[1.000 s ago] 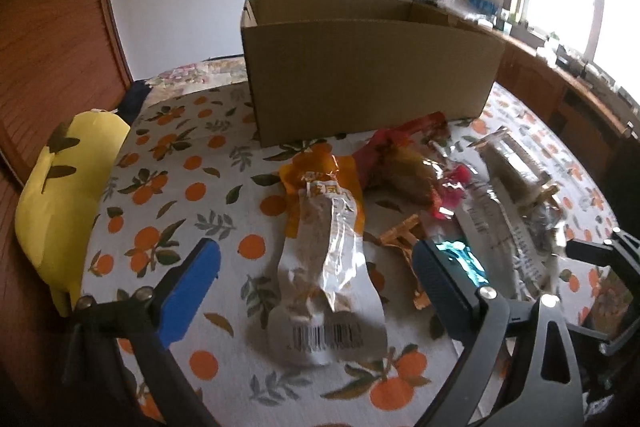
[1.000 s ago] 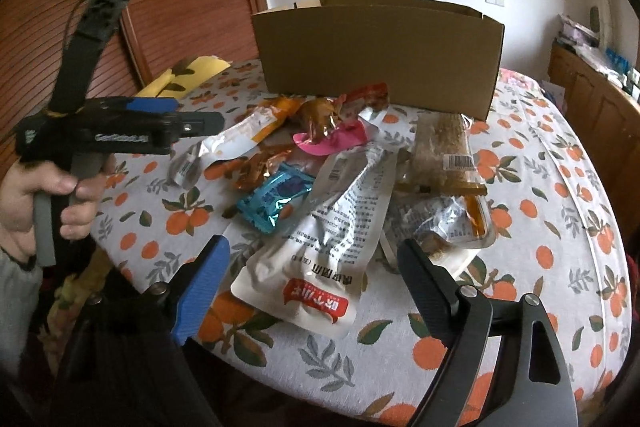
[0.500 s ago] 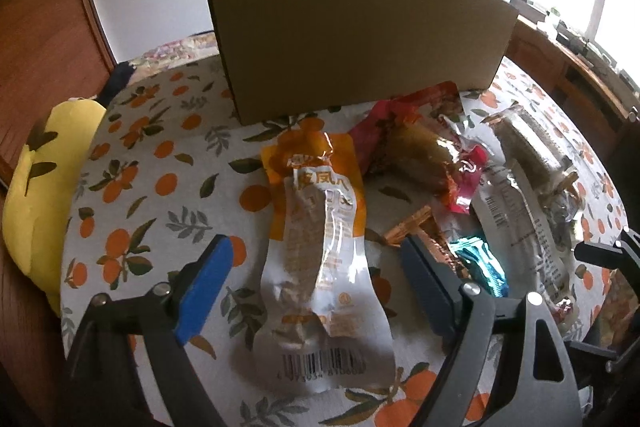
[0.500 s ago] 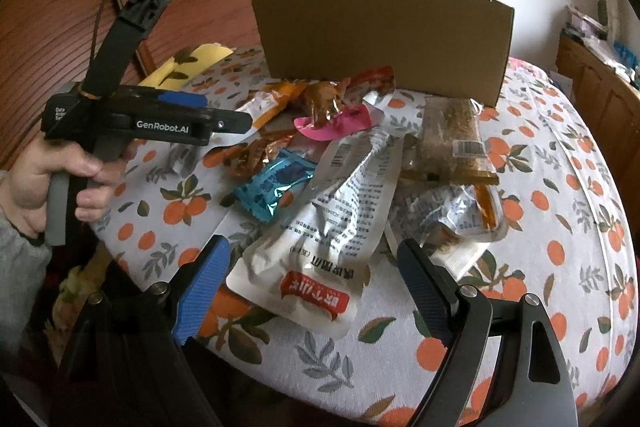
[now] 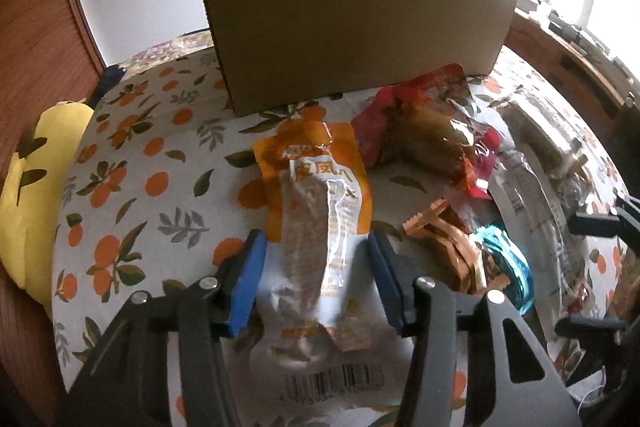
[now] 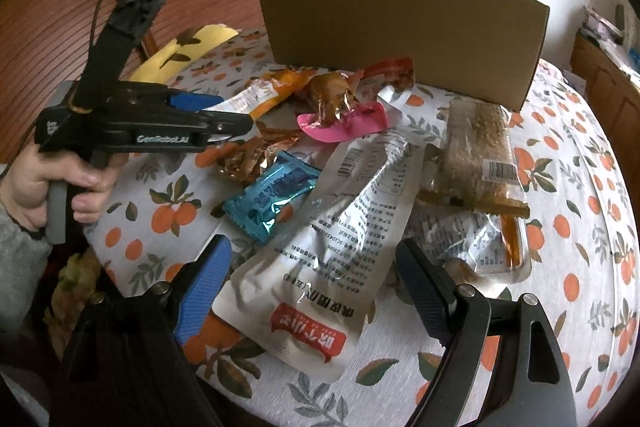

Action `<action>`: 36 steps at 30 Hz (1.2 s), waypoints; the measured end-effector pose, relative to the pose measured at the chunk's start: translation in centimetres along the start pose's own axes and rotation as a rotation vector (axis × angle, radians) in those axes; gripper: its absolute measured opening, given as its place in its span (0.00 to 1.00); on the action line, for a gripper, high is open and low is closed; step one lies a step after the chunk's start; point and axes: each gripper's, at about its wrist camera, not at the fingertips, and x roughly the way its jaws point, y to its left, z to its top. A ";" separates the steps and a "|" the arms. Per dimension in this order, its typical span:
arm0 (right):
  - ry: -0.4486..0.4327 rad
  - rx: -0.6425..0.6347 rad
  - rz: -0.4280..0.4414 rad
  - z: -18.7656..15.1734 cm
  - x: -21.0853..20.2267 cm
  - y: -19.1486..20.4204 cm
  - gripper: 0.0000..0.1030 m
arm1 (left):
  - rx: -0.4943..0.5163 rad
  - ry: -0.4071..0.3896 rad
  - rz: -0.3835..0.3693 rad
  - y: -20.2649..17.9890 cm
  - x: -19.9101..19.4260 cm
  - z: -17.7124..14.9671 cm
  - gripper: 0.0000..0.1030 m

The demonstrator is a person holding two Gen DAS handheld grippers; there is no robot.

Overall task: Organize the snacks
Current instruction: 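Grasp the orange-and-white sausage pack with left tool while right tool grasps white pouch, then carry both packs over the cardboard box and open both tools to drop them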

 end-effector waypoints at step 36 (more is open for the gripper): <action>-0.005 0.084 0.014 3.7 -0.1 -1.7 0.06 | -0.083 -0.073 -0.102 -1.7 -3.7 -4.6 0.48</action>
